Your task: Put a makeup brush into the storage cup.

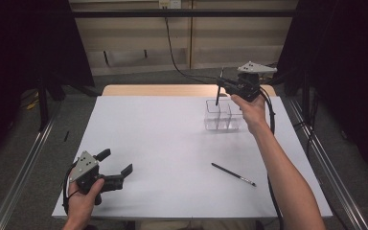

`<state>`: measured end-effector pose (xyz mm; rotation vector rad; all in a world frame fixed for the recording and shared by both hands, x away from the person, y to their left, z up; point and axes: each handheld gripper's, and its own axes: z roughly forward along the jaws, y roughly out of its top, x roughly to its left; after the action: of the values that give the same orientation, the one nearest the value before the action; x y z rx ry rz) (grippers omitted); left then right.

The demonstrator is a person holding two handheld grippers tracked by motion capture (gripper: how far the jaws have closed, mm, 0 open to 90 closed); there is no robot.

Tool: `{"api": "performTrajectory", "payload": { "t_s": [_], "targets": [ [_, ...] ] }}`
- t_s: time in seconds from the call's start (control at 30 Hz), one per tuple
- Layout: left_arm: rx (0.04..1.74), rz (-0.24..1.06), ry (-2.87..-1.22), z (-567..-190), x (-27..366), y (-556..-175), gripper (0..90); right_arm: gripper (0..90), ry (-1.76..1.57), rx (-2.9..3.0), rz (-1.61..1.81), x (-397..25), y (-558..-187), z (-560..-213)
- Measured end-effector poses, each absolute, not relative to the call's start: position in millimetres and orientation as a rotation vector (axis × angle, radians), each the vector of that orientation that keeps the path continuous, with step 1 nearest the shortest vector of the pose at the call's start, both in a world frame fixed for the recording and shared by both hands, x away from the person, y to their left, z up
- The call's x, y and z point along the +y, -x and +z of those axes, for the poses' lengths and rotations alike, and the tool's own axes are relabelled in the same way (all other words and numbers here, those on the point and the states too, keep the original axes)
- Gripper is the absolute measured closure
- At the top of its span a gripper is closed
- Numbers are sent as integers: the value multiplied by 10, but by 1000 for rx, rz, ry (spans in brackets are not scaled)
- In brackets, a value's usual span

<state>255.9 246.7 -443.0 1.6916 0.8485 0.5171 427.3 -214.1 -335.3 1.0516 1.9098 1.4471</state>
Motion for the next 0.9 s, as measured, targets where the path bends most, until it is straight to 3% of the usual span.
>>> {"api": "performTrajectory", "payload": {
  "t_s": [0.9],
  "targets": [
    [836, 511, -1691, -4397, 2435, -2499, 20, 841, -1108, 1960, 1413, -2092, -4356, -3693]
  ]
}}
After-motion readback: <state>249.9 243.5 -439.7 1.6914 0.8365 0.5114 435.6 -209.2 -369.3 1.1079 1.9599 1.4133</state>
